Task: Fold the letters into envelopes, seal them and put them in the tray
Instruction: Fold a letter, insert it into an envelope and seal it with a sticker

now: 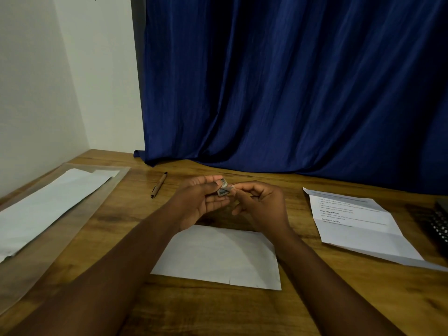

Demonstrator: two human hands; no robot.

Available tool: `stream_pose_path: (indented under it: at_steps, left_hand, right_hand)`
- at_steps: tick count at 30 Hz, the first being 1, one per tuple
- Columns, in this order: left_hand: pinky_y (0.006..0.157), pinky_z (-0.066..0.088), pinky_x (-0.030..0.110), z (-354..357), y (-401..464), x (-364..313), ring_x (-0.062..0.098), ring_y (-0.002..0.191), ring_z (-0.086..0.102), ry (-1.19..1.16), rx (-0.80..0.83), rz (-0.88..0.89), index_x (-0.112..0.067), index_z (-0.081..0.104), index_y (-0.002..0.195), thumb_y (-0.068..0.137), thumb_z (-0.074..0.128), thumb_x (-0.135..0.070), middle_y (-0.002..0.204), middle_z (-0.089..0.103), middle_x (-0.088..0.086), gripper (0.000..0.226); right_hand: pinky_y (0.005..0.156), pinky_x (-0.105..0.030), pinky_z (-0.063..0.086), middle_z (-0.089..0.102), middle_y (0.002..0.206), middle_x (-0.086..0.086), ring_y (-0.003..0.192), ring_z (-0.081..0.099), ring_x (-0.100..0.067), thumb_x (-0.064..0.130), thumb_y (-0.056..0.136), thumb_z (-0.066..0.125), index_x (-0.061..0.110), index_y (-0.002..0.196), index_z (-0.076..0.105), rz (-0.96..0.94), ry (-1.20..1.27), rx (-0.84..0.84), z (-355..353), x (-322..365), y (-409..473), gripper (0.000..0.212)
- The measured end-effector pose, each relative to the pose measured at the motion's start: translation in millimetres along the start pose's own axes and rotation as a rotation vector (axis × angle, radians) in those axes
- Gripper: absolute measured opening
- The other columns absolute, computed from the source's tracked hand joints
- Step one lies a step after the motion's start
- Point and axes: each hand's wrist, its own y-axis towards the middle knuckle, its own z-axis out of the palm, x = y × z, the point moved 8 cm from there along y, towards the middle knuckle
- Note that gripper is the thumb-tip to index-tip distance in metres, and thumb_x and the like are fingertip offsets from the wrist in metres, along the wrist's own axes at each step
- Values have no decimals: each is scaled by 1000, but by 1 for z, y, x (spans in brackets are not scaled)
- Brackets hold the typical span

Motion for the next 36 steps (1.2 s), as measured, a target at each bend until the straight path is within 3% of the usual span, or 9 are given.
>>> stream_pose_path:
  at_steps: [7, 22, 27, 29, 32, 36]
  left_hand:
    - [72, 63, 33, 0, 0, 0, 29, 95, 76, -15, 17, -6, -1, 58, 129, 103, 49, -2, 104, 76, 20, 27]
    - [81, 63, 34, 0, 0, -2, 34, 103, 74, 7, 37, 30, -4, 59, 127, 102, 53, -10, 113, 73, 23, 26]
    - [80, 64, 36, -7, 5, -1, 34, 100, 74, 16, -5, 33, -6, 61, 122, 102, 56, -9, 111, 74, 23, 21]
    - [82, 64, 38, -16, 8, -4, 32, 97, 75, 212, -58, 103, -10, 62, 120, 100, 59, -10, 112, 73, 20, 20]
    - [71, 62, 31, -24, 9, -14, 21, 83, 75, 728, -144, 315, -23, 64, 113, 99, 63, -16, 99, 75, 7, 15]
    - [59, 52, 14, -22, 8, -16, 3, 66, 69, 1012, -158, 439, -23, 67, 115, 100, 62, -33, 80, 71, -4, 19]
  right_hand:
    - [56, -32, 60, 80, 84, -2, 62, 74, -27, 15, 91, 74, 16, 96, 77, 39, 14, 3, 0, 0, 0, 6]
    - [47, -26, 55, 77, 72, -5, 50, 70, -16, 7, 94, 68, 12, 95, 73, 121, 230, -38, -5, 0, 0, 7]
    - [50, -27, 57, 79, 82, -8, 55, 71, -17, 13, 94, 70, 9, 102, 74, 157, 235, -98, -13, -4, 2, 10]
    - [49, -26, 57, 79, 82, -8, 55, 70, -16, 14, 94, 71, 9, 102, 74, 170, 220, -112, -15, -6, 2, 10]
    - [49, -25, 56, 79, 82, -5, 54, 69, -15, 15, 95, 71, 12, 100, 75, 187, 203, -116, -15, -7, 2, 8]
    - [49, -25, 56, 80, 86, -4, 55, 69, -15, 16, 95, 70, 14, 100, 75, 209, 194, -125, -18, -7, 0, 7]
